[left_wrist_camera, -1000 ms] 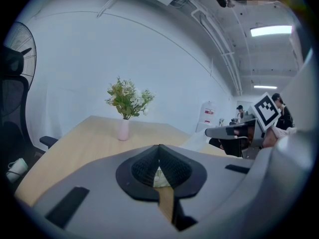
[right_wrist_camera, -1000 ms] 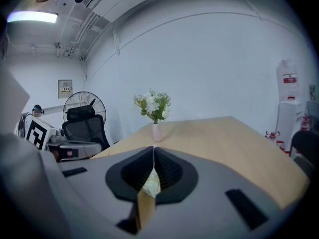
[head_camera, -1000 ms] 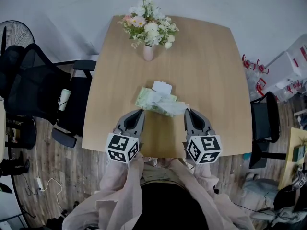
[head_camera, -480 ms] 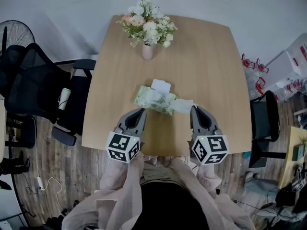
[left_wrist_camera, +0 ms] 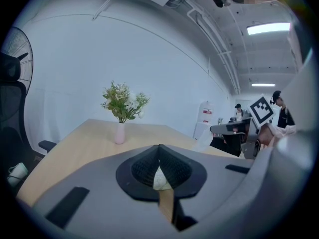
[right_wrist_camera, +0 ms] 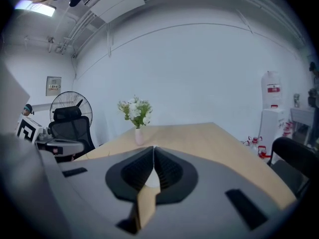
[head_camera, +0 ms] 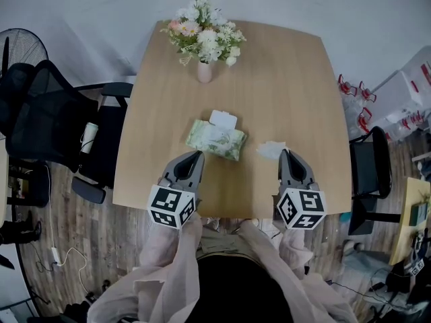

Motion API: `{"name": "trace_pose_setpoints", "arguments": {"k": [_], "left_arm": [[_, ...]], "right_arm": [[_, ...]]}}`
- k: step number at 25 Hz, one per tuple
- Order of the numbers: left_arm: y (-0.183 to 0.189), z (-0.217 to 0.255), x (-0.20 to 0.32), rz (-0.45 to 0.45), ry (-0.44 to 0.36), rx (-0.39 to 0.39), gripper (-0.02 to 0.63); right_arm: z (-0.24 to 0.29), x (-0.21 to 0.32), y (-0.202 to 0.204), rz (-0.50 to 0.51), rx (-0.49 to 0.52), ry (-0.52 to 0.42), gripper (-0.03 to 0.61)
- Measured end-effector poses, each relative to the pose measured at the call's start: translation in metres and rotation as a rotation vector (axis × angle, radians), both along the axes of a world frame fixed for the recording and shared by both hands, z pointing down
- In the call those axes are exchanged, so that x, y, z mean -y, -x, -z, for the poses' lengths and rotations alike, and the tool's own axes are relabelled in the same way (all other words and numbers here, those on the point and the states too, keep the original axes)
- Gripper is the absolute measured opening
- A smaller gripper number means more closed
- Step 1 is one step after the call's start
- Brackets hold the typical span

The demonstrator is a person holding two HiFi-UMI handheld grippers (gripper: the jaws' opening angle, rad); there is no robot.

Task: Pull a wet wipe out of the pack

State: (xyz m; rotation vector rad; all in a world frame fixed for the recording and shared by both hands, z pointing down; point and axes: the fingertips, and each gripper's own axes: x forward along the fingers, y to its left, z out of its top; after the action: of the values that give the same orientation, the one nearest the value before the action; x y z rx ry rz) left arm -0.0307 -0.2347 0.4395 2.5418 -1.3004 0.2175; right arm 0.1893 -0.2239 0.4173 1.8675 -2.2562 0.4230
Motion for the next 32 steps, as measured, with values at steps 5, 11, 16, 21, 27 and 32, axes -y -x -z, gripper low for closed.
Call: {"name": "trace_pose_setpoints", "arguments": {"k": [5, 11, 16, 21, 27, 32], "left_arm": [[-0.002, 0.003, 0.004, 0.021, -0.017, 0.001, 0.011], [-0.005, 0.007, 0.009, 0.036, -0.033, 0.001, 0.011], [-0.001, 0.01, 0.013, 0.053, -0.044, 0.003, 0.011], [0.003, 0.012, 0.017, 0.068, -0.048, 0.003, 0.011], [0.003, 0.011, 0.017, 0.07, -0.047, 0.004, 0.011], [0.003, 0.012, 0.017, 0.07, -0.049, 0.001, 0.011]], "right_arm": [[-0.017, -0.001, -0.013, -0.023, -0.012, 0.037, 0.012], [-0.023, -0.002, -0.018, -0.02, -0.018, 0.055, 0.012], [-0.019, -0.001, -0.021, -0.019, -0.028, 0.049, 0.011], [-0.016, 0.001, -0.023, -0.016, -0.031, 0.045, 0.011], [-0.015, 0.002, -0.024, -0.016, -0.03, 0.042, 0.012], [-0.013, 0.002, -0.023, -0.012, -0.031, 0.038, 0.012]]}}
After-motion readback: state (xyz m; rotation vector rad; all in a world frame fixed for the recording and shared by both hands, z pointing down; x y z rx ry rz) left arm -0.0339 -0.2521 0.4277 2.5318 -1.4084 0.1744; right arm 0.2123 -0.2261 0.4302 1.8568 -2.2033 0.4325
